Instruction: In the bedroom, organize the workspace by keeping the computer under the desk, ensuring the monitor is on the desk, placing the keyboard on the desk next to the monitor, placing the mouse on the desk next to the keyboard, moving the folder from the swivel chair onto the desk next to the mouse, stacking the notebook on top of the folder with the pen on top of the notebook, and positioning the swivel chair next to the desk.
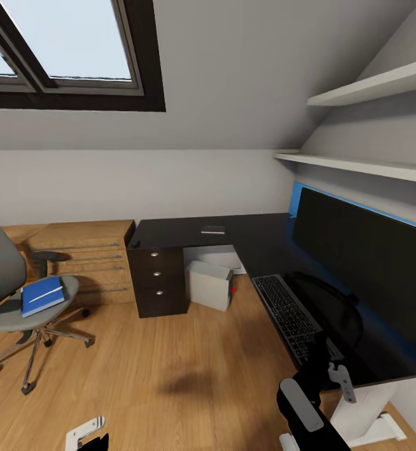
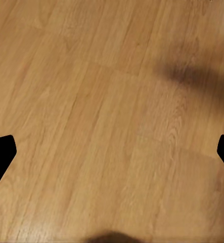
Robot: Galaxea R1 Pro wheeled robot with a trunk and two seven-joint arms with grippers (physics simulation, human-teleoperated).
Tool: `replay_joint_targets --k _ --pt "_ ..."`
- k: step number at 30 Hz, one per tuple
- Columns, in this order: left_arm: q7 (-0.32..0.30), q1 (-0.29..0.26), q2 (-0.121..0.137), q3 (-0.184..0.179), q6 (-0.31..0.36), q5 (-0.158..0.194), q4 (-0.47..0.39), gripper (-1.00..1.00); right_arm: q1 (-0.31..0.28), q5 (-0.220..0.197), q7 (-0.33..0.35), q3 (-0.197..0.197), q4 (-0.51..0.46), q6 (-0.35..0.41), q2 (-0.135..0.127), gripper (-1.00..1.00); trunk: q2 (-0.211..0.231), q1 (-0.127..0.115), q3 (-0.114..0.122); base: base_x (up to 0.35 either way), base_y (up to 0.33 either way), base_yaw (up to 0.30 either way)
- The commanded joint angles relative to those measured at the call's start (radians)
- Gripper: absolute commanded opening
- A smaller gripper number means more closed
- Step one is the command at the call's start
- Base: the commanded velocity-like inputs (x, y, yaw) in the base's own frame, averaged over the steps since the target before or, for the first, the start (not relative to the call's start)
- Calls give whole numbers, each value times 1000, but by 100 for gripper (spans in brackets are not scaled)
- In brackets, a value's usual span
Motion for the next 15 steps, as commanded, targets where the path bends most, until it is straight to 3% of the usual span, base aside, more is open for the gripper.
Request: replay_joint_targets --k 1,5,8,10,12,14,15 --pt "3 0 -1 2 6 7 -2 100 0 2 -8 6 -12 -4 -1 100 7 -4 2 -1 -1 0" --pt "5 0 -1 1 6 7 -2 100 4 3 -9 29 -97 26 -1 100 35 -19 15 0 0 0" --pt "6 0 0 1 6 7 -2 100 22 4 -11 70 -205 125 -3 100 56 -31 24 0 0 0" --pt "6 0 -1 1 6 6 -2 100 69 15 -24 111 -306 244 -6 100 70 -38 30 0 0 0" --pt "7 0 -1 1 6 6 -2 100 99 51 -44 146 -360 318 -8 100 84 -46 37 0 0 0" --pt "7 0 -1 1 6 6 -2 100 119 120 -81 180 -401 400 -13 100 98 -54 43 0 0 0" --pt "7 0 -1 0 6 6 -2 100 128 186 -113 198 -417 463 -22 100 105 -58 46 0 0 0"
